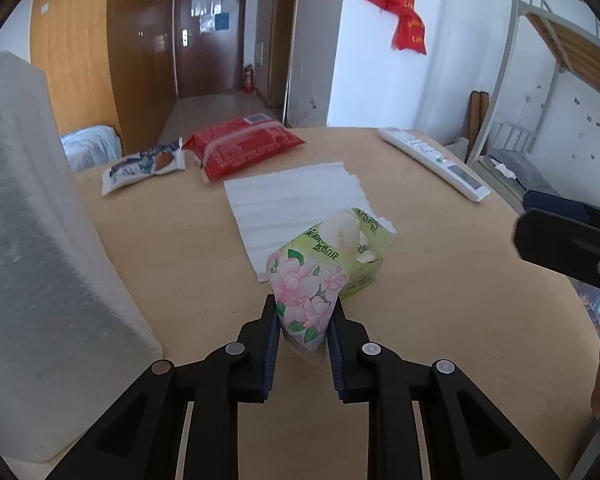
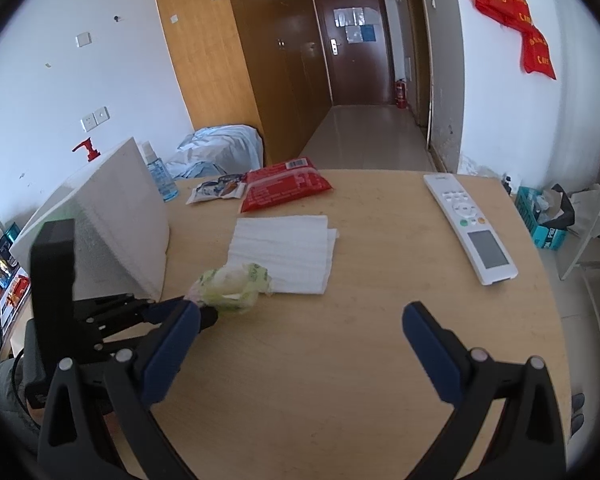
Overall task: Organize soft objects
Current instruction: 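Lift the tissue pack with the left tool while the right tool grasps the white paper sheet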
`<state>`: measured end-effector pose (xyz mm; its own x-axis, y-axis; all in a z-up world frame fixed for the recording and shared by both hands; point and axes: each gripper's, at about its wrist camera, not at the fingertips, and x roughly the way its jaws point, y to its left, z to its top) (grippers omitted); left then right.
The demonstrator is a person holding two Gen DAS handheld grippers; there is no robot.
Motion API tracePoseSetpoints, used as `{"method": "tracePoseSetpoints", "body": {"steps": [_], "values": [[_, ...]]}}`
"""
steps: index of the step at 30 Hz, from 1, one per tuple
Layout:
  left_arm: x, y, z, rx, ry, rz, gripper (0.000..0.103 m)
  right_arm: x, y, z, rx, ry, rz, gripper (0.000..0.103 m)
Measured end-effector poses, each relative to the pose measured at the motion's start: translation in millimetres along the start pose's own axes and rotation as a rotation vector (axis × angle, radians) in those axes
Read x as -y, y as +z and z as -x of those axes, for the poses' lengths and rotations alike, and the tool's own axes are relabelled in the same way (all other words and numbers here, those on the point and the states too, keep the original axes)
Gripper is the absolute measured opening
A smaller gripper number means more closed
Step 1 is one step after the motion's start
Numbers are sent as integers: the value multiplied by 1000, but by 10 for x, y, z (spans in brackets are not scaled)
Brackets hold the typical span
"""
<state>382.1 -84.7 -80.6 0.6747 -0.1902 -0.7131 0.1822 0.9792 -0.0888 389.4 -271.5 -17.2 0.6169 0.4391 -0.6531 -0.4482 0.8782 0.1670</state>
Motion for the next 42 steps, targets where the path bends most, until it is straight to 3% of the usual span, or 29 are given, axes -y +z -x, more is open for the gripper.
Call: {"method": "tracePoseSetpoints", "body": {"steps": [17,28,42], "values": [[-137,-285,517,99,18,17,24,-280,150,-221,-18,1,68,102],[-347,-459,711,120,29,55,24,-416,282,-648,-58,0,147,102],[-361,-380,667,106,34,72,24,-427,332,-1055,-133,-28,148,102]]}}
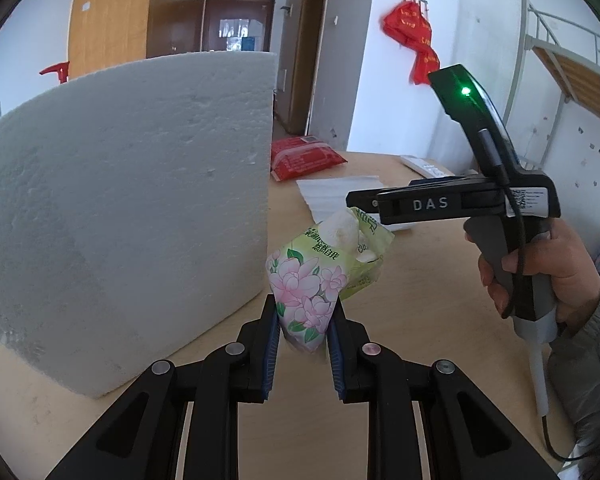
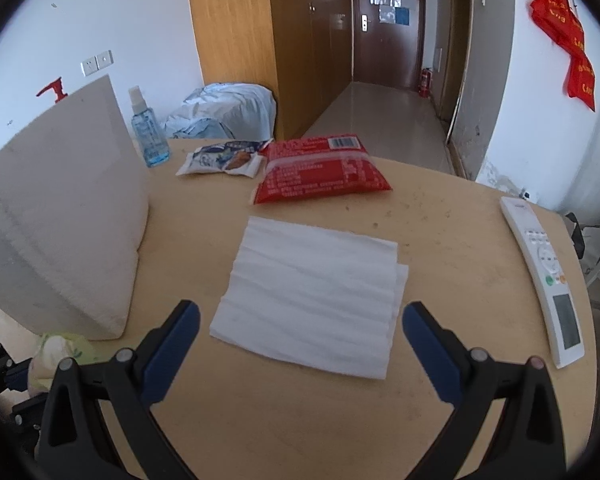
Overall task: Organize soft objects
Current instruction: 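Lift the tissue pack with the left tool while the right tool grasps the white paper sheet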
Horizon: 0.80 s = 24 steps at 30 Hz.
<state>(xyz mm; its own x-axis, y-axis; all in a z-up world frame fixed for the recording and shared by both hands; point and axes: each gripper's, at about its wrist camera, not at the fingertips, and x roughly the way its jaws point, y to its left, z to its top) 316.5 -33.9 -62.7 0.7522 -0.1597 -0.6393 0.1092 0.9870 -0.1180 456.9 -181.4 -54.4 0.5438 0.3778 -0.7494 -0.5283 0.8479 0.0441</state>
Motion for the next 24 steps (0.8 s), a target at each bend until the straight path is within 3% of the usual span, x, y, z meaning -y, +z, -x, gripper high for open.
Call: {"method": "tracePoseSetpoints", "body": {"steps": [19,21,24], "values": [[2,-26,-17,3,4,8,24,-25,63,-307,-74,-58,41,101],[2,-30,-2,7,4,7,24,-15,55,-347,-89,-62,37,99],[8,-39,16,11,6,3,24,-16,34,-405,-116,-67,41,86]]}}
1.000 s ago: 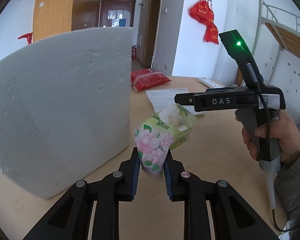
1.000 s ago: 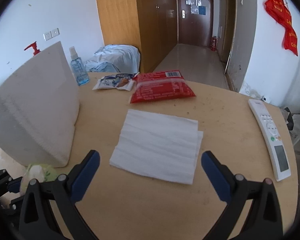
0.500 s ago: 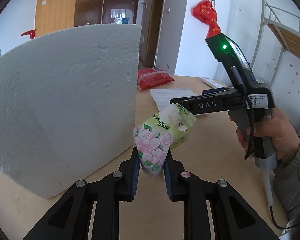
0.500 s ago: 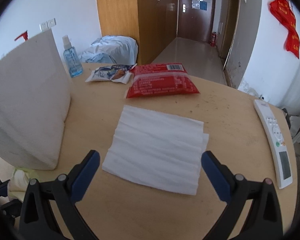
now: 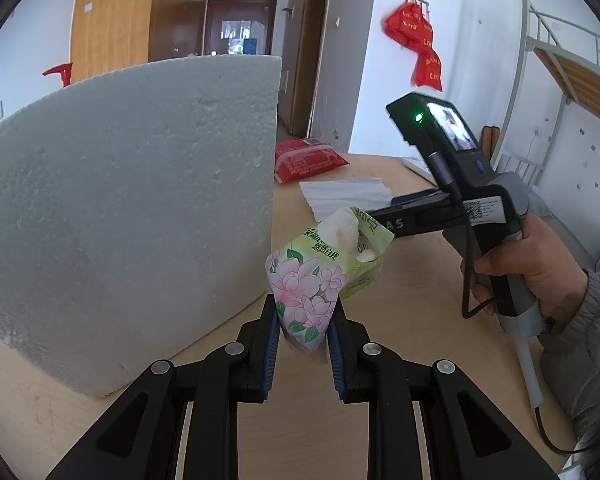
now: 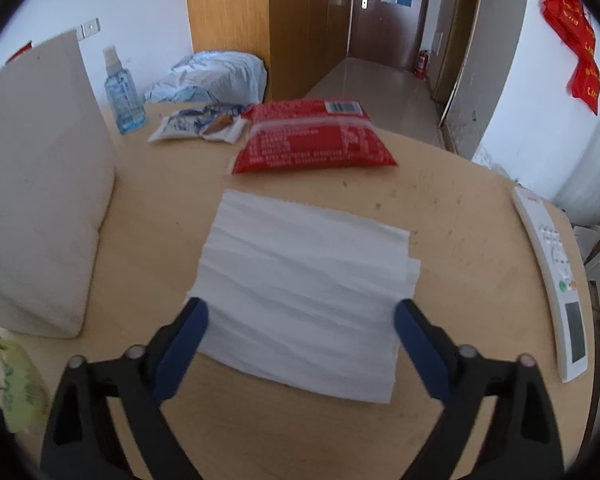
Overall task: Organize soft objects
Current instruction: 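Lift the tissue pack with the left tool while the right tool grasps the white paper sheet, then carry the tissue pack with the left tool while the right tool carries the paper to the foam box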
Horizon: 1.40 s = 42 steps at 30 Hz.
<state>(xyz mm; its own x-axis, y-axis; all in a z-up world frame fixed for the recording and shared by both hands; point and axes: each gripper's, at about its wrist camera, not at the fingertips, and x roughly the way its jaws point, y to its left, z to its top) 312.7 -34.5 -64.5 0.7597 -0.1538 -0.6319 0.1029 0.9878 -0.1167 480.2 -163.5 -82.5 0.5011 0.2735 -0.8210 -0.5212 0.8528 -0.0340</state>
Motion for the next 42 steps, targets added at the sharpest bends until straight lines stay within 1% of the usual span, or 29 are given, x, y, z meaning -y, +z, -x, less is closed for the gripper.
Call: {"method": "tracePoseSetpoints", "body": {"steps": [1,2,4,6,7,8,9,11,12,14,20,27,32,39,42], "values": [[-3,-2,6,1,0,2,24,1,-11,-29,-14,3,0,85],[-6,-6,11,2,1,2,24,6,-17,-23,-3,7,-2,84],[-10,-10,23,4,-1,4,24,3,-16,-25,-8,5,0,84],[-14,-14,35,6,-1,4,24,-1,-21,-18,-8,5,-2,81],[-13,-8,46,6,1,3,24,-5,-23,-8,-5,6,-2,74],[-13,-10,49,6,2,3,24,0,-25,4,-3,6,-3,62],[-11,-12,51,6,2,3,24,17,-24,22,1,1,-11,56],[-15,-13,56,8,5,3,24,51,-18,35,2,-5,-23,41],[-17,-13,62,11,6,4,24,59,-18,44,4,-8,-23,37],[-22,-14,80,18,7,8,24,79,-27,60,3,-10,-36,25],[-18,-53,190,60,2,16,24,93,-81,200,27,72,-90,24],[-54,-88,320,67,-2,29,24,93,-178,569,91,117,-139,24],[-38,-131,500,86,4,20,24,12,-278,875,148,134,-135,24],[5,-122,724,119,15,27,24,-224,-385,1342,216,136,-95,24],[16,-129,865,140,21,26,24,-320,-466,1538,245,151,-82,24]]}}
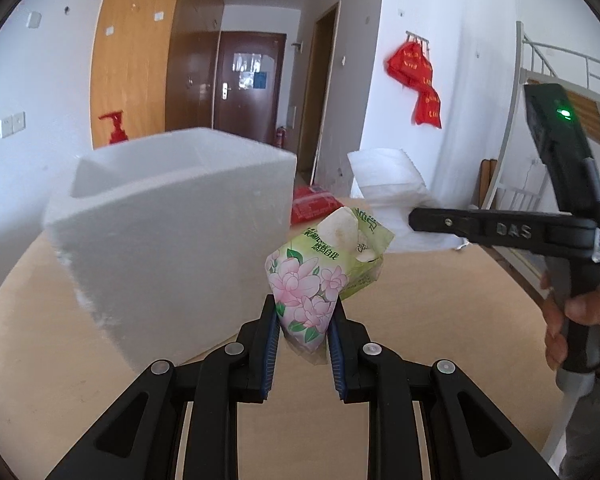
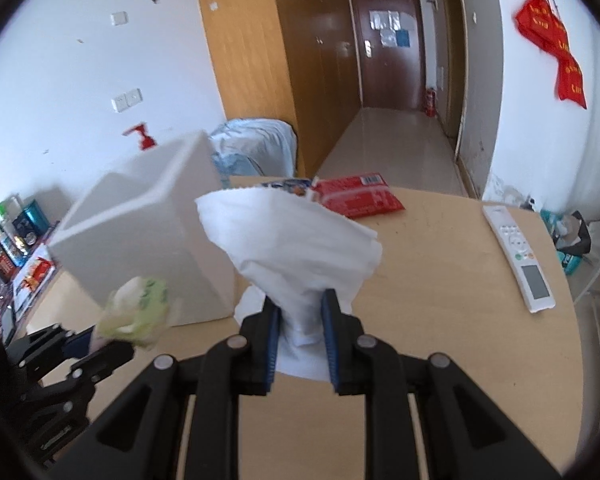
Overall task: Organize soft objects
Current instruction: 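Carry the tissue pack with the left tool while the right tool carries the paper to the foam box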
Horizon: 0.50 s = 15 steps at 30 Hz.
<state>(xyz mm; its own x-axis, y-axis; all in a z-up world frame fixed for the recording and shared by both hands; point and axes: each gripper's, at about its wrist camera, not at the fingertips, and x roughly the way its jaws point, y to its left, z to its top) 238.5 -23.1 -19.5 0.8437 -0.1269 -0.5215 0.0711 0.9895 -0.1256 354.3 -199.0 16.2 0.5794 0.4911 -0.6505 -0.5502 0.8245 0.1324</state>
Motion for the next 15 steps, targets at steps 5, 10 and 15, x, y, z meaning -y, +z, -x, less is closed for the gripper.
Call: {"method": "tracePoseSetpoints", "body": {"steps": [5,10,15], "values": [[-11,14,249,41,11,-2,24,-189,-87,296,62,-1,29,24],[-11,11,483,82,28,-10,24,-372,-145,566,123,-4,56,24],[-54,30,746,131,46,-14,24,-519,-167,782,174,12,64,24]]}}
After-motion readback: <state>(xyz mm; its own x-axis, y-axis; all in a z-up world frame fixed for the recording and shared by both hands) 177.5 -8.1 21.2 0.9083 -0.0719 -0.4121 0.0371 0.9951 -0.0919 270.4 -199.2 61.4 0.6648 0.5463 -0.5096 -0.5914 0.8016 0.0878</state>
